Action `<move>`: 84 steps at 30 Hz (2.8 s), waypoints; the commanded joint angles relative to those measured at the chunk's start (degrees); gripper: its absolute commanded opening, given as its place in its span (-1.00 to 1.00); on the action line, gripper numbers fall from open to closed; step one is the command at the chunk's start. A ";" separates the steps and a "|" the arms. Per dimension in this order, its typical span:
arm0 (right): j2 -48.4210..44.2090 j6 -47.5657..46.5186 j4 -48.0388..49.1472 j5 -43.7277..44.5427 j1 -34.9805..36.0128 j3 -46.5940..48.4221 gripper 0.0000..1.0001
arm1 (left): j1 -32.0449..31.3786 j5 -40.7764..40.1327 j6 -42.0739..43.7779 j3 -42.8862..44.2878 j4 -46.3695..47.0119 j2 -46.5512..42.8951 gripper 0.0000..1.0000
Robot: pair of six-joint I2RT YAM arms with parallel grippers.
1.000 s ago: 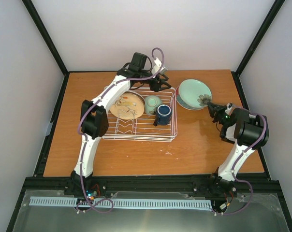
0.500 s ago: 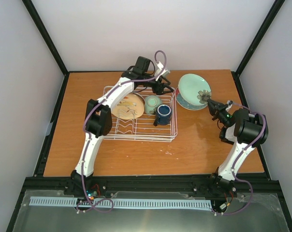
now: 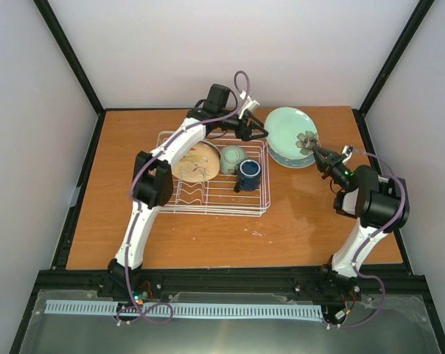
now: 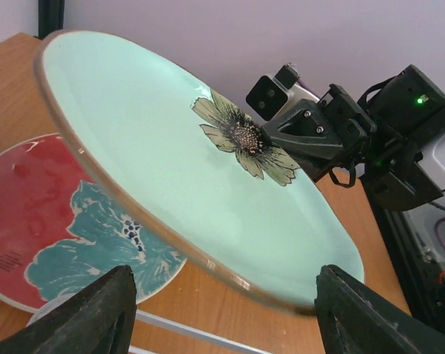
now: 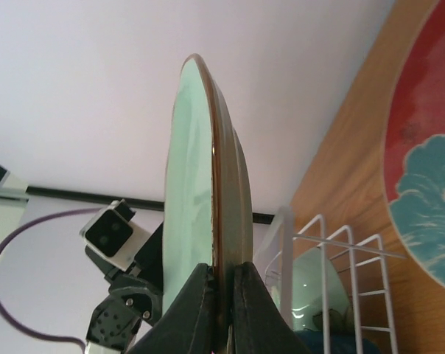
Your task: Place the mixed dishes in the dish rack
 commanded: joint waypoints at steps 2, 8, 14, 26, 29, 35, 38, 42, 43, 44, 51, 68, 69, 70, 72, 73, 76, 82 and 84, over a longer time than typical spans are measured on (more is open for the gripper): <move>-5.56 -1.39 11.11 -0.92 2.06 0.69 -0.94 | -0.55 2.70 -6.57 2.84 -0.58 0.70 0.32; -7.17 -3.01 10.12 -1.68 3.68 0.75 -0.94 | -0.51 5.87 -13.17 2.79 2.94 0.69 0.14; -8.03 -5.16 8.61 -2.43 5.89 0.73 -0.95 | -0.53 9.31 -19.64 2.79 8.90 2.08 -0.29; -7.88 -9.42 3.46 -2.57 10.45 2.82 -0.94 | -0.60 10.27 -19.86 2.75 8.95 0.95 -0.99; -7.87 -10.48 1.98 -2.55 10.48 3.21 -0.94 | -0.60 6.98 -16.81 1.20 7.83 -1.95 -0.99; -7.78 -12.56 -0.90 -2.66 10.48 3.67 -0.91 | -0.52 2.05 -14.76 -0.66 7.88 -7.20 -0.99; -7.77 -13.68 -2.10 -2.66 10.45 3.75 -0.76 | -0.51 -0.14 -14.13 -1.14 7.45 -9.76 -0.99; -7.94 -14.46 -2.36 -2.79 10.32 4.07 -0.55 | -0.47 -6.01 -11.11 -2.71 6.09 -13.70 -0.99; -7.96 -14.59 -2.23 -3.00 10.15 4.22 -0.52 | -0.51 -7.84 -9.85 -3.25 5.52 -14.99 -0.99; -8.03 -14.70 -2.05 -3.38 10.01 4.40 -0.49 | -0.45 -9.39 -8.76 -3.67 4.86 -15.94 -0.99; -8.85 -12.40 3.21 -6.33 6.80 4.06 -0.32 | 2.58 -20.30 -2.75 -13.48 6.82 -26.36 -0.99; -1.55 -13.34 5.46 -5.44 4.55 3.99 -0.24 | 6.82 -32.80 20.63 -63.40 33.86 -68.55 -0.99; -0.94 -12.79 6.71 -5.39 4.53 4.06 -0.24 | 6.93 -31.29 21.03 -67.69 36.31 -71.72 -0.99; -0.38 -12.13 7.60 -5.32 4.47 4.18 -0.24 | 7.07 -29.96 21.32 -70.61 38.80 -74.59 -0.99; 0.49 -10.56 9.54 -5.10 4.49 4.25 -0.24 | 7.49 -29.00 22.88 -74.44 40.26 -79.08 -0.99; 0.90 -9.84 10.47 -5.09 4.50 4.38 -0.24 | 7.68 -28.80 24.50 -75.80 39.34 -80.20 -0.99; 1.35 -9.44 11.11 -4.98 4.55 4.50 -0.24 | 8.38 -28.70 27.53 -79.35 36.21 -83.28 -0.99; 1.79 -9.36 11.15 -4.45 4.56 4.34 -0.24 | 24.05 -11.46 28.80 -88.62 35.88 -87.68 -0.99; 1.80 -9.43 11.18 -4.36 4.57 4.24 -0.24 | 30.07 -5.49 27.29 -90.14 35.97 -86.83 -0.99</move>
